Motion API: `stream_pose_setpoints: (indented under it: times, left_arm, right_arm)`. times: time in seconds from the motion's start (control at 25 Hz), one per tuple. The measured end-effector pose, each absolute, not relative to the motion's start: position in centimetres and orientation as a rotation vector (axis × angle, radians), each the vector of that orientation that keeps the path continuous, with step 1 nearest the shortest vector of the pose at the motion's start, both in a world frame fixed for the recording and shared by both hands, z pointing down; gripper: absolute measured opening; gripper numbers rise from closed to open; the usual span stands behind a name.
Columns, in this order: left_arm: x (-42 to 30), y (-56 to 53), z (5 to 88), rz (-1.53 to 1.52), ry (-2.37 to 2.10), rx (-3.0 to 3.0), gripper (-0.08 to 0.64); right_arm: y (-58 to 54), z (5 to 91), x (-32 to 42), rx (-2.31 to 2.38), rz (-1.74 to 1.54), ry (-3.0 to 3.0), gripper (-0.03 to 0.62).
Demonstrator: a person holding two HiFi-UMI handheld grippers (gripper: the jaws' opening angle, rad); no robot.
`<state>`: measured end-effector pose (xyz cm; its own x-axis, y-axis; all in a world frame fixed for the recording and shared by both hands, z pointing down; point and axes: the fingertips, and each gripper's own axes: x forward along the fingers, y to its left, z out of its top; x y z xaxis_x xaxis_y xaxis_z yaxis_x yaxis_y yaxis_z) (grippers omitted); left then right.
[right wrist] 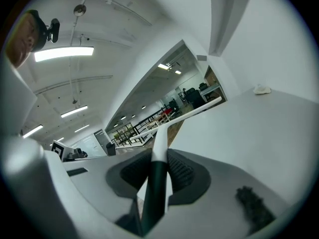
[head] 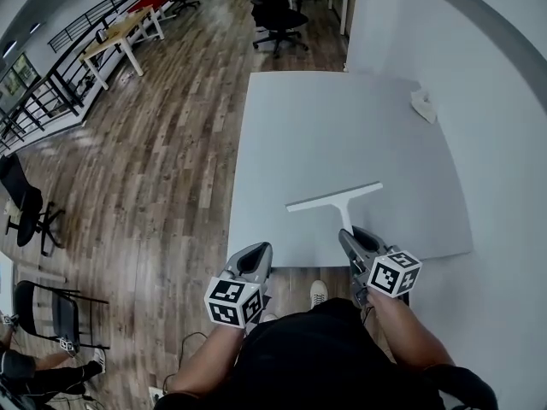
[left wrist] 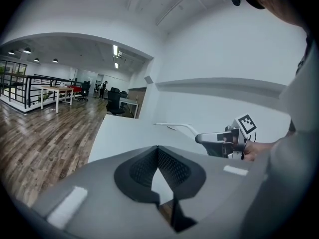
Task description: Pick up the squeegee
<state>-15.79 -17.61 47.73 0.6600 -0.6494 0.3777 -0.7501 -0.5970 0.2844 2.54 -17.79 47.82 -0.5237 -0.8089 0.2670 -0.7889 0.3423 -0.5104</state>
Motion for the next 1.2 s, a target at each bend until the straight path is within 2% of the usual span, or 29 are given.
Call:
stream_pose_setpoints:
  times: [0.48, 0.84, 1.2]
  left_arm:
    - [-20.2, -12.2, 49.2, 0.346, -0.948, 2.556, 0.006]
    - [-16.3, -9.2, 48.4, 0.364, -0.788, 2.621, 0.006]
    - [-10.6, -7.3, 47.3, 0.318, -0.854, 2.597, 0.006]
  right_arm:
    - [-9.9, 46.9, -1.8, -1.687, -0.897, 2.427, 0.104]
    - [-4.1, 45.7, 0.1, -1.798, -0.895, 2.354, 0.104]
    - [-1.6, 44.6, 6.6, -1.773, -0.9, 2.342, 0.104]
